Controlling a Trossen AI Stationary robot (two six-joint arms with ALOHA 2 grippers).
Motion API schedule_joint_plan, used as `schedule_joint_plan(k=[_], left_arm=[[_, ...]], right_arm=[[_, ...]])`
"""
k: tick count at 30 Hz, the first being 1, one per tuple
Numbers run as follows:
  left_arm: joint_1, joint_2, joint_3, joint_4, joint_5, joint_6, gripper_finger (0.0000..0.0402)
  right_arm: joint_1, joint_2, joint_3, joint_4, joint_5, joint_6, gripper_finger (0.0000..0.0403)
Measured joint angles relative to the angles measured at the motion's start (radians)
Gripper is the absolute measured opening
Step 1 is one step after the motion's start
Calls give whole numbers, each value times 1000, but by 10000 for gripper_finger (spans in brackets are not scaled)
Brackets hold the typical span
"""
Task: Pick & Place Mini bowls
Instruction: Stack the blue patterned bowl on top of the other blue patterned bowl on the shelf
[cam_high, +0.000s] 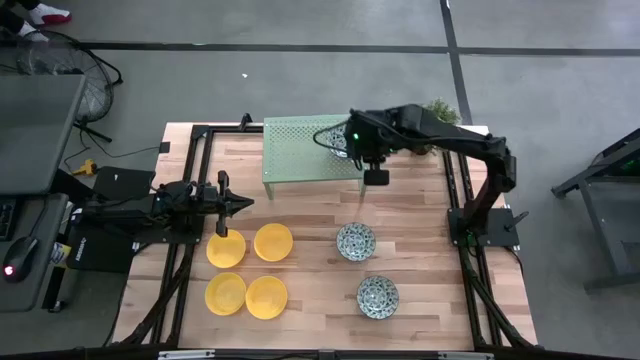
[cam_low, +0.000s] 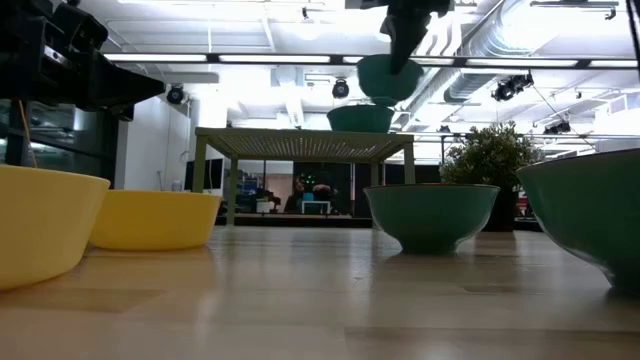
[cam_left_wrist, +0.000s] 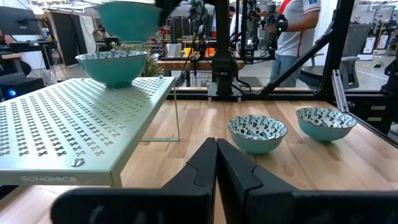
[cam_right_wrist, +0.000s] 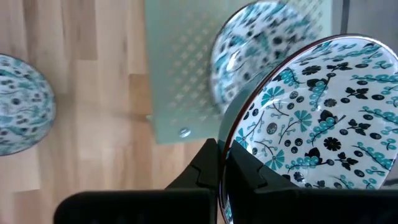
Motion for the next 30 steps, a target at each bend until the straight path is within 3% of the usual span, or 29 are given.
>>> schedule_joint_plan(k=[6, 13, 30], left_arm=[[0, 0, 0, 0, 0, 0, 7], [0, 0, 0, 0, 0, 0, 7], [0, 0, 0, 0, 0, 0, 7]], right_arm=[[-53, 71, 90, 2, -57, -168, 0], [-86, 106, 99, 35, -71, -333, 0], [-110, 108, 37, 87, -95, -504, 0]])
